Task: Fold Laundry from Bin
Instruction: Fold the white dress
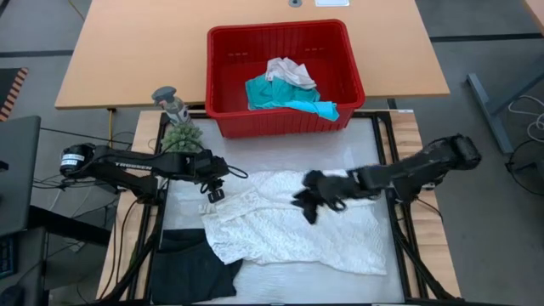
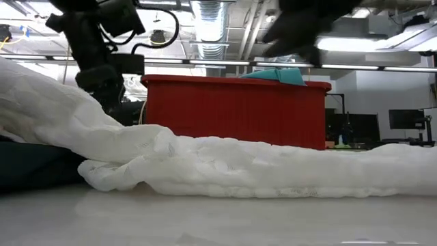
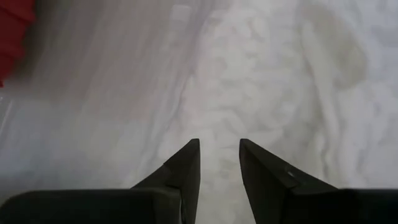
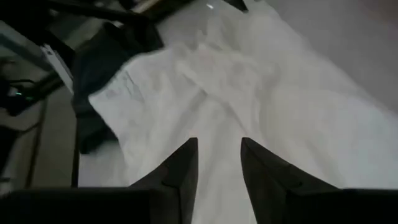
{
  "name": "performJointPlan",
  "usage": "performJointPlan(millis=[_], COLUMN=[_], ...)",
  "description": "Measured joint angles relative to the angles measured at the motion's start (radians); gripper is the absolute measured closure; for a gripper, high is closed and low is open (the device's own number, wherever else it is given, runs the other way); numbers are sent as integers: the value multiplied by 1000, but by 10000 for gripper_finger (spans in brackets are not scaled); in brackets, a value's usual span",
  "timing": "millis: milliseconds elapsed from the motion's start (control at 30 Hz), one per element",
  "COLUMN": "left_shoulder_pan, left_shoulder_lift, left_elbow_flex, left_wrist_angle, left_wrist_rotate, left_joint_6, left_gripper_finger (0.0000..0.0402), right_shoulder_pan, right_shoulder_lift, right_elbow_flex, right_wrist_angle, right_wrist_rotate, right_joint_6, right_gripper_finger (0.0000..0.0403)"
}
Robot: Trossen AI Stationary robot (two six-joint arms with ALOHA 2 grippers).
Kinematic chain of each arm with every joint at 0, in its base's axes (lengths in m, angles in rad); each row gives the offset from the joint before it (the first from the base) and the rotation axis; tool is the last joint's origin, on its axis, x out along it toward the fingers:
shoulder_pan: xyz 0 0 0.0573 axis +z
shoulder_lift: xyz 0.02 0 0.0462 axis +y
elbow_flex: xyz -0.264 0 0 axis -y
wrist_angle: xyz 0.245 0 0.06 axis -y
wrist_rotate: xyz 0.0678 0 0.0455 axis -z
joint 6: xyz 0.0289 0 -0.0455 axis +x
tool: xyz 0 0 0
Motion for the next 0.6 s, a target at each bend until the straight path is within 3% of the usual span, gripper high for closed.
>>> performJointPlan(millis=[300,500,600], left_shoulder_pan=[0,-1,-1], left_shoulder_lift=[-120,-247,-289], left_elbow_flex=[31,31,31], left_wrist_angle=[-18,-18,-19], left_wrist_rotate=[26,68,67], left_joint_6=[-104,-196,-222], left_gripper_finger=[301,301,301], right_shoulder_pan=[-153,-188,-202], right_shoulder_lift=[319,524,594], right_elbow_flex=[205,444,564], right_wrist_angle=[70,-52,-153], right_wrist_rotate=[-120,-126,-133], right_joint_6=[-195,-349,-508], right_gripper_finger=[148,138,137])
